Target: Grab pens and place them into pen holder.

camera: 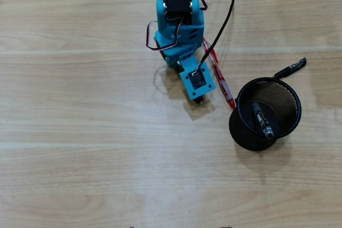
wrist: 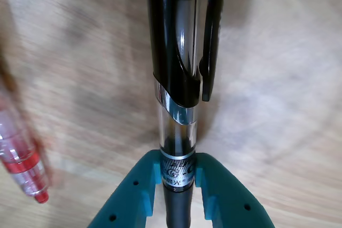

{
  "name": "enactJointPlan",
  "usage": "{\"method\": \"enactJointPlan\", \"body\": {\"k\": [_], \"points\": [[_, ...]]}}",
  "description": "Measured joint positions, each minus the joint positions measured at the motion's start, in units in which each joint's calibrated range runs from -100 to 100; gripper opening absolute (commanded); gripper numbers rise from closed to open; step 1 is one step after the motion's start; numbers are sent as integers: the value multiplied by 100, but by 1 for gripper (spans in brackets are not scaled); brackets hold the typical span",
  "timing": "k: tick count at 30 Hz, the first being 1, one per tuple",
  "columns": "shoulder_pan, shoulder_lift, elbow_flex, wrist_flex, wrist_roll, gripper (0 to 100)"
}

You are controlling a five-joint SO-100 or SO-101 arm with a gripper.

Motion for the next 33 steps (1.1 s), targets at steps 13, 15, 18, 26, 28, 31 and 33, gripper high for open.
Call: {"method": "enactJointPlan", "body": {"k": [13,15,18,26,28,31,33], "points": [[-1089,-1270,-3993,-1344,-751,2],[-1553,-880,-4028,-1955,-1137,2],[-1781,-745,-3789,-2145,-1315,2],[-1883,-609,-2514,-2265,-1450,2],[-1933,-609,-2328,-2420,-1450,2],[-1950,-618,-1815,-3196,-1461,2],[-1942,-618,-1505,-3712,-1539,2]]}}
